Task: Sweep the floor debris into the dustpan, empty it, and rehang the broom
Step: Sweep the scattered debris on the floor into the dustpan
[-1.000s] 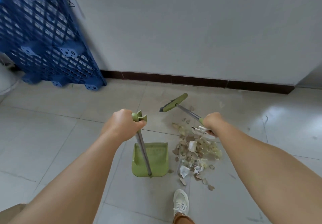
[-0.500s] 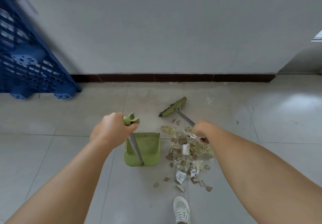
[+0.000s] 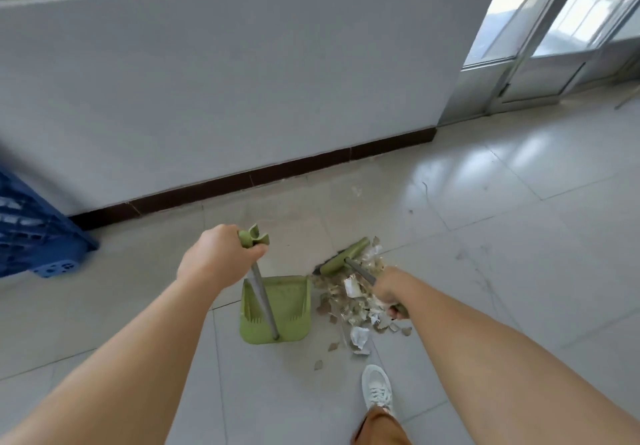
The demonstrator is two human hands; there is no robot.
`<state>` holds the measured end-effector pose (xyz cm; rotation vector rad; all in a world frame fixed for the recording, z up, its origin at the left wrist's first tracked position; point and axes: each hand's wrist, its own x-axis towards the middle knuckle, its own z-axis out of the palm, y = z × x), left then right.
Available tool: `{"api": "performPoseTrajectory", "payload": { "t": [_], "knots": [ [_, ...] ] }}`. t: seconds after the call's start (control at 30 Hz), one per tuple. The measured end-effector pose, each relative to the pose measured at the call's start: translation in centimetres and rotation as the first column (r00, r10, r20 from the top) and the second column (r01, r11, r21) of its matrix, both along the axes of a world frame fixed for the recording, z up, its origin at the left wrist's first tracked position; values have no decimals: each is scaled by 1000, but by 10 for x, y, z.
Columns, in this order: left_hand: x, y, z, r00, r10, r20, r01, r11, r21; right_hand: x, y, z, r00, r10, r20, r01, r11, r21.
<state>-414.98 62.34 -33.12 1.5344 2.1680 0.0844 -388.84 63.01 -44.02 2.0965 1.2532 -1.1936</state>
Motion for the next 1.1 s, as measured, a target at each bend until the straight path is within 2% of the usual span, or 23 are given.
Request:
{"api": "performPoseTrajectory", "payload": {
  "t": [0.27, 0.47, 0.67, 0.83, 1.0, 1.1],
  "knots": [
    [-14, -37, 8, 994, -110, 4, 110, 994, 5, 5, -54, 33, 998, -61, 19, 61, 997, 38],
    [-7, -35, 9, 984, -178, 17, 179, 984, -6, 15, -63, 39, 967, -249, -44, 251, 967, 38],
    [-9, -16, 5, 984, -167, 55, 169, 985, -23, 15, -35, 16, 911, -403, -87, 412, 898, 151],
    [-20, 7, 2, 990, -138, 32, 140, 989, -56, 11, 7, -4, 905, -420, -73, 425, 878, 222],
    [-24, 31, -2, 990, -141, 15, 141, 986, -91, 6, 53, -14, 931, -364, 7, 359, 921, 149],
    [-27, 42, -10, 989, -145, 4, 144, 983, -110, 2, 74, -26, 924, -380, -49, 380, 925, -13]
  ]
}}
